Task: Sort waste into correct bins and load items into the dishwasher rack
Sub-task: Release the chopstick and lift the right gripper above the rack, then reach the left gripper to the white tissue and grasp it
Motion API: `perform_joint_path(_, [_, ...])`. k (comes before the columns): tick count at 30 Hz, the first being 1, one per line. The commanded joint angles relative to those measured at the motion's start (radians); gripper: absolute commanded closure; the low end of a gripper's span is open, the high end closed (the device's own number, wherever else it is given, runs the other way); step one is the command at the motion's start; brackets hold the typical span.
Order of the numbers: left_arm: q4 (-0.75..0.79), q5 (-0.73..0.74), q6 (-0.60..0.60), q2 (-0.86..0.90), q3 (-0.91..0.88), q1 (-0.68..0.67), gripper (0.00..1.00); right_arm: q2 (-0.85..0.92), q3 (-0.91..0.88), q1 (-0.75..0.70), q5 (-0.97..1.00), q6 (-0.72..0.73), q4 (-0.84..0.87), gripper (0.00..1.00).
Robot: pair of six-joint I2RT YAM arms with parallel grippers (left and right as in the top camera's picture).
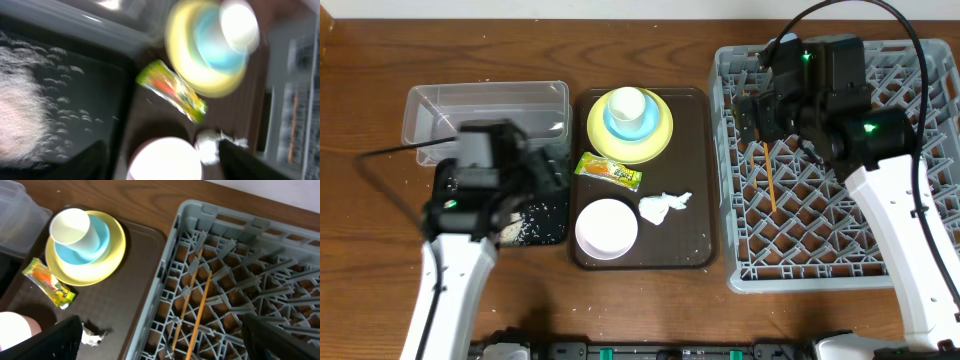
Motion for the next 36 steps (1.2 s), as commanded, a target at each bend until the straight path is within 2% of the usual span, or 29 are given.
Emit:
perform_joint_path(1, [0.011, 0.037, 0.002, 0.063, 0.013, -0.121, 0.37, 0.006, 0.008, -0.006, 0.002, 0.014, 0.000, 0.01])
perform_joint_path(4, [0.042, 0.004, 0.004, 0.134, 0.013, -0.252, 0.38, 0.006, 0.008, -0.005, 0.002, 0.014, 0.000, 0.01])
perform_joint_path(9, [0.101, -0.149, 0.114, 0.256, 0.013, -0.445, 0.39, 0.006, 0.008, -0.005, 0.002, 0.014, 0.000, 0.01])
perform_joint_path(16, [0.220, -0.173, 0.443, 0.373, 0.013, -0.618, 0.39, 0.006, 0.008, -0.003, 0.002, 0.014, 0.000, 0.01])
perform_joint_path(18, [0.233, -0.178, 0.494, 0.392, 0.013, -0.638, 0.39, 0.006, 0.008, -0.003, 0.002, 0.014, 0.000, 0.01])
perform_joint_path(35, [0.339, -0.232, 0.528, 0.584, 0.011, -0.655, 0.39, 0.006, 0.008, -0.003, 0.002, 0.014, 0.000, 0.01])
perform_joint_path(36, [0.346, -0.233, 0.528, 0.592, 0.011, -0.655, 0.46, 0.006, 0.008, -0.003, 0.002, 0.014, 0.000, 0.01])
